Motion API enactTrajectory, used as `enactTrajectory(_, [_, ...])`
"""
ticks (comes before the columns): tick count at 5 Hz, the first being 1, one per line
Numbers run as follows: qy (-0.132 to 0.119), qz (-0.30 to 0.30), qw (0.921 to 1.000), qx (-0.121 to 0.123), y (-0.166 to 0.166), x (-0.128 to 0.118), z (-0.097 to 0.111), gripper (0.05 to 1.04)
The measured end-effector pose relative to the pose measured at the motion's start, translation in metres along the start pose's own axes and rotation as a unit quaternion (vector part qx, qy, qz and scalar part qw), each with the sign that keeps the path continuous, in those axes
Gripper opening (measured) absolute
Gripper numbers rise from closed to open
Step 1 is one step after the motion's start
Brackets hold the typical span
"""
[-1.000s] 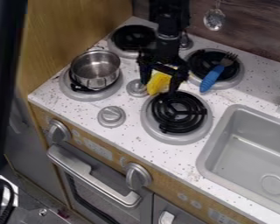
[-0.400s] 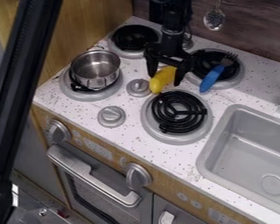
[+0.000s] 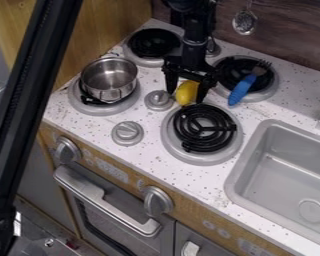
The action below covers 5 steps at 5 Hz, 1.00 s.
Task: Moved yellow duck to left side of the burner
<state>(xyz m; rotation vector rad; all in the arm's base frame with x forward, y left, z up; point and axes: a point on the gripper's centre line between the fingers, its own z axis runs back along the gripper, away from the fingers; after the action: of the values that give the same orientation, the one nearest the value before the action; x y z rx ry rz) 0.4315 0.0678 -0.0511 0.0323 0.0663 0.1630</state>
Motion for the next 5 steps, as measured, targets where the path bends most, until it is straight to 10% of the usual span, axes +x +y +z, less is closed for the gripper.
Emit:
enactTrajectory(2, [-0.017,-0.009,0.9998,-0.004,0.002,0.006,0.001,0.552])
enactTrajectory(5, [-0.055,0.071,0.9957,-0.019,0.074,0.050,0.039,0.552])
